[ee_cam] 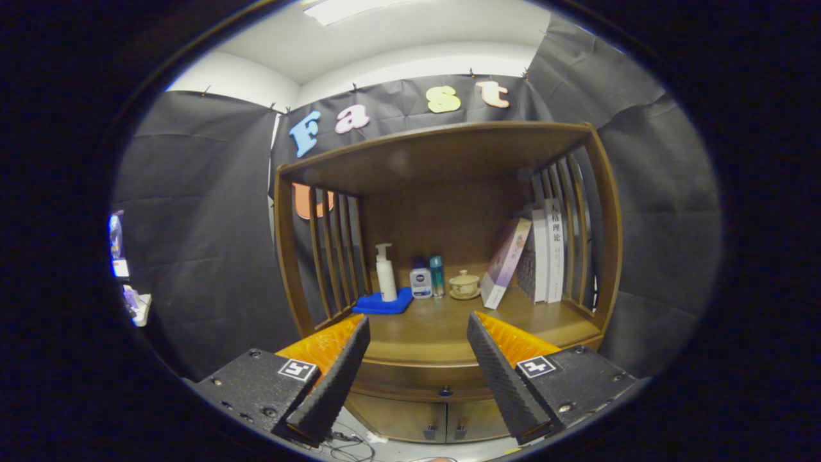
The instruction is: Pull open the drawer, take out the items inside it, and place them on the countertop above the cabinet.
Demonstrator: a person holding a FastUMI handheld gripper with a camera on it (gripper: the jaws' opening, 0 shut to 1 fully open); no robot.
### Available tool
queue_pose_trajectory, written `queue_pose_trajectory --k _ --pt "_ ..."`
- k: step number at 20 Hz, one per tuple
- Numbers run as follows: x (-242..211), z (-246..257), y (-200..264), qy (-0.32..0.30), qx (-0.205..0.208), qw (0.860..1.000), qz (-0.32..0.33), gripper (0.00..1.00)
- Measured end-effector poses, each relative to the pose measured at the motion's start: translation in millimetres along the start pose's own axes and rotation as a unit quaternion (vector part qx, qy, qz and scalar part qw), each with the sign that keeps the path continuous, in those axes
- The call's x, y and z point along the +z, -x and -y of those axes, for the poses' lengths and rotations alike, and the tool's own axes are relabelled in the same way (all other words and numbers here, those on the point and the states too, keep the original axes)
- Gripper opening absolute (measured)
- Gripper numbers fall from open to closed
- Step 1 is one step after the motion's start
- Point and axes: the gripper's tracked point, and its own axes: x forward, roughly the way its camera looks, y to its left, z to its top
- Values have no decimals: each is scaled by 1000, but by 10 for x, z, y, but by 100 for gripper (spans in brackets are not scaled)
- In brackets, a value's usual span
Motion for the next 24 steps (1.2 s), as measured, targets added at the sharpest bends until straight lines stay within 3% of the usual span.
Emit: queue_pose_trajectory --k 7,14,24 --pt "-694 89 -304 26 -10 999 -40 98" --pt "-1306 270 -625 35 -26 996 -82 92" --pt "-1916 558 -1048 25 -74 989 -128 64"
